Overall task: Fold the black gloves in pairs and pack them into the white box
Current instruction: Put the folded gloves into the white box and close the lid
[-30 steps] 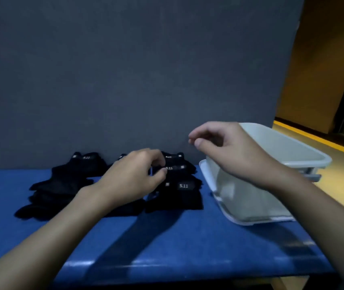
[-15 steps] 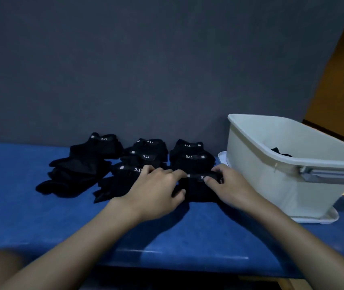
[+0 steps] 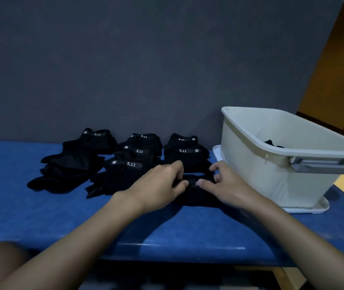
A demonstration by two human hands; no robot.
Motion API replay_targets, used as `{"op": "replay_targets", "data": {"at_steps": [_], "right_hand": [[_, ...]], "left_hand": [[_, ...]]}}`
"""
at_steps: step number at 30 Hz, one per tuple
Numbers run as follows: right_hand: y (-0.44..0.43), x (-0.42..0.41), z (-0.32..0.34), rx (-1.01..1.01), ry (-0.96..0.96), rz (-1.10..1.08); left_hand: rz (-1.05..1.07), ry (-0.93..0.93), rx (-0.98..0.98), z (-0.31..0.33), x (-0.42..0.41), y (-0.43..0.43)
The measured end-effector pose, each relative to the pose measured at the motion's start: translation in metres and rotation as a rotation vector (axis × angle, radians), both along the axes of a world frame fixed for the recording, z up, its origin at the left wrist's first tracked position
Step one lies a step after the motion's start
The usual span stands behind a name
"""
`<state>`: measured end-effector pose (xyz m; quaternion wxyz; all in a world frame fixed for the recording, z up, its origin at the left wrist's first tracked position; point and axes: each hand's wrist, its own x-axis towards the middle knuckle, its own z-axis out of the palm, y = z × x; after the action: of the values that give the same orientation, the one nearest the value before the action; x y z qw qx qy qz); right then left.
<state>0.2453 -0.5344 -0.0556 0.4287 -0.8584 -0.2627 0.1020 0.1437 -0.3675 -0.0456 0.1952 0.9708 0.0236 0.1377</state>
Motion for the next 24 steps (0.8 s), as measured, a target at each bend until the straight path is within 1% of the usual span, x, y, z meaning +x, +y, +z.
{"op": "replay_targets", "data": {"at_steps": [2, 4, 7, 10, 12, 14, 16, 18, 20, 22, 24], "right_hand": [[-0.002, -0.001, 0.003, 0.023, 0.031, 0.032], [-0.004, -0.002, 0.006, 0.009, 0.021, 0.064], [-0.007, -0.002, 0.008, 0.005, 0.019, 0.089], [-0.009, -0.006, 0.014, 0.156, 0.066, 0.107], [-0.009, -0.012, 0.022, 0.27, 0.033, 0.116], [-0.008, -0.02, 0.033, 0.383, -0.033, 0.125], [-0.007, -0.028, 0.046, 0.483, -0.094, 0.124], [-0.006, -0.037, 0.061, 0.556, -0.148, 0.132], [-0.007, -0.043, 0.075, 0.609, -0.186, 0.156], [-0.01, -0.045, 0.089, 0.605, -0.22, 0.184], [-0.017, -0.043, 0.104, 0.547, -0.264, 0.208]], "left_hand": [[-0.026, 0.007, -0.086, -0.001, 0.002, 0.0], [-0.036, 0.007, -0.165, -0.004, 0.005, 0.001], [0.0, 0.022, -0.292, -0.006, 0.008, 0.002], [0.022, -0.015, -0.479, 0.0, 0.009, 0.005], [-0.011, -0.065, -0.64, 0.012, 0.007, 0.009], [-0.045, -0.115, -0.748, 0.028, 0.002, 0.015], [-0.047, -0.113, -0.776, 0.046, -0.007, 0.021], [-0.052, -0.068, -0.786, 0.064, -0.016, 0.024], [-0.11, -0.058, -0.834, 0.08, -0.021, 0.022], [-0.191, -0.12, -0.91, 0.097, -0.021, 0.019], [-0.248, -0.166, -0.896, 0.114, -0.016, 0.016]]}}
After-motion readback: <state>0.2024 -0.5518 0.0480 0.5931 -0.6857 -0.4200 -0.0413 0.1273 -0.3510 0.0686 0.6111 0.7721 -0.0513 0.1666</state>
